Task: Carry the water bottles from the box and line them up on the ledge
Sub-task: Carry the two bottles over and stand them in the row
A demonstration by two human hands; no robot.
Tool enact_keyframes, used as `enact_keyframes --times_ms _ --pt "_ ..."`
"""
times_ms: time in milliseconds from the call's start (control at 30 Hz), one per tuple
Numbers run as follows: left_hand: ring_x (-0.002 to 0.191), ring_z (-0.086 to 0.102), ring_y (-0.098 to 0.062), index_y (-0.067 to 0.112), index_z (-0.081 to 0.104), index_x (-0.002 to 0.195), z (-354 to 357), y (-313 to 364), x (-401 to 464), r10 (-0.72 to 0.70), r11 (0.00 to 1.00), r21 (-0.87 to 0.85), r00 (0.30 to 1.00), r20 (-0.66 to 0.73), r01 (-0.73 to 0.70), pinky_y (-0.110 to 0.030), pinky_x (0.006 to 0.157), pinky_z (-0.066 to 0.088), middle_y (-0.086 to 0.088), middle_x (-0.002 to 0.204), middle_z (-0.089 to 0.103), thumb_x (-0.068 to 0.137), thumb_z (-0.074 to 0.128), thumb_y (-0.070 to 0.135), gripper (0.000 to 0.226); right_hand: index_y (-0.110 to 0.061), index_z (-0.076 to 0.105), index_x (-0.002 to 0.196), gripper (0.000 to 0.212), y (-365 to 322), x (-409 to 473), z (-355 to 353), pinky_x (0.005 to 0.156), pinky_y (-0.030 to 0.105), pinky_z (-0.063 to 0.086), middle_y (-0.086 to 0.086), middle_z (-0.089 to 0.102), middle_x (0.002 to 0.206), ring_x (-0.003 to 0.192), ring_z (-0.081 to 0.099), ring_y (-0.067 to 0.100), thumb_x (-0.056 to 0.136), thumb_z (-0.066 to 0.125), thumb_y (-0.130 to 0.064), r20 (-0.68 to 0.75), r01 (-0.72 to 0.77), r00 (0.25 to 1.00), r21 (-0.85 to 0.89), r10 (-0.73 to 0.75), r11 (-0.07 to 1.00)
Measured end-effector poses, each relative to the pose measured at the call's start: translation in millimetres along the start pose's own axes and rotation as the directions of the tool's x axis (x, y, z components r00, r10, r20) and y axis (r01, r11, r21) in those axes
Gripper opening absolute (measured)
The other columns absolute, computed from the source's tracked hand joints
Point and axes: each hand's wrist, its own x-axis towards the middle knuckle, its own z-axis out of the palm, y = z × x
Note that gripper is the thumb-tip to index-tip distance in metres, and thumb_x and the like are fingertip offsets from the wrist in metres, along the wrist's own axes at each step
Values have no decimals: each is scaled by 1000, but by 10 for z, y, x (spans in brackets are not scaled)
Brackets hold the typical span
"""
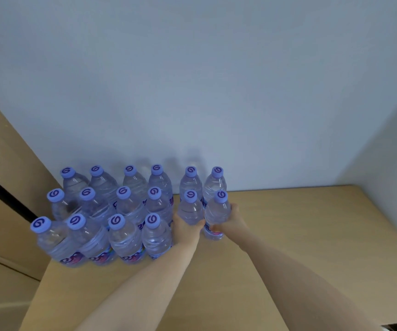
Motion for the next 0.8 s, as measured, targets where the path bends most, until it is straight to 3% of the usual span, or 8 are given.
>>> enact_keyframes --times_ms 67,200,300,433,533,600,667,800 --pt "56 46 -12 17 49 68 -1 7 0 1 1000 -2 1000 2 -1 -23 59 41 6 58 47 76 74 13 27 -1 44 114 46 23 20 -8 80 36 49 7 56 102 87 54 16 77 72 -5 -9 -36 999 -17 36 999" --pt "61 52 -16 15 54 72 -11 -13 7 17 1000 -1 1000 -3 -17 -28 63 45 2 62 54 75 75 14 22 -3 47 120 54 55 41 -38 73 29 46 1 56 101 82 54 13 74 73 -10 12 -37 999 -50 38 998" --pt "70 60 -17 13 60 84 -6 -20 -17 11 1000 -1 1000 4 -11 -28 66 49 0 72 63 74 78 18 22 -10 46 122 55 63 29 -70 81 31 50 -1 60 108 93 60 15 75 75 -13 11 -29 999 -74 30 997" --pt "82 64 -23 6 62 93 -7 -10 -11 0 1000 -11 1000 27 0 -26 66 46 -3 78 65 73 79 15 27 -9 50 119 50 56 45 -148 80 31 48 -2 60 101 86 57 13 76 75 -15 41 3 999 -168 4 986" --pt "97 63 -20 8 62 112 -40 11 1 -51 997 -51 996 70 55 -30 82 49 -2 100 69 72 81 12 45 -10 52 120 51 35 81 -229 79 31 49 4 58 107 91 58 18 75 75 -7 106 27 994 -224 -3 974" --pt "106 61 -19 11 59 121 -59 39 -16 -74 991 -107 992 103 86 -35 94 48 -4 113 67 75 79 11 50 -12 56 108 40 10 111 -259 70 31 47 4 58 98 84 54 19 73 73 -2 159 52 987 -250 -12 967" --pt "107 60 -15 15 59 123 -97 93 -43 -92 980 -161 986 137 114 -28 89 47 0 114 67 80 77 19 48 -12 54 99 34 16 156 -277 63 27 41 1 55 89 78 49 17 73 72 -2 198 57 980 -274 -1 960" --pt "82 57 5 26 59 94 -172 223 -36 -139 976 -146 979 150 161 -2 58 38 16 89 63 84 73 27 17 -7 39 126 65 43 201 -305 57 18 38 8 52 120 84 51 13 74 78 -12 208 -18 973 -346 96 938"
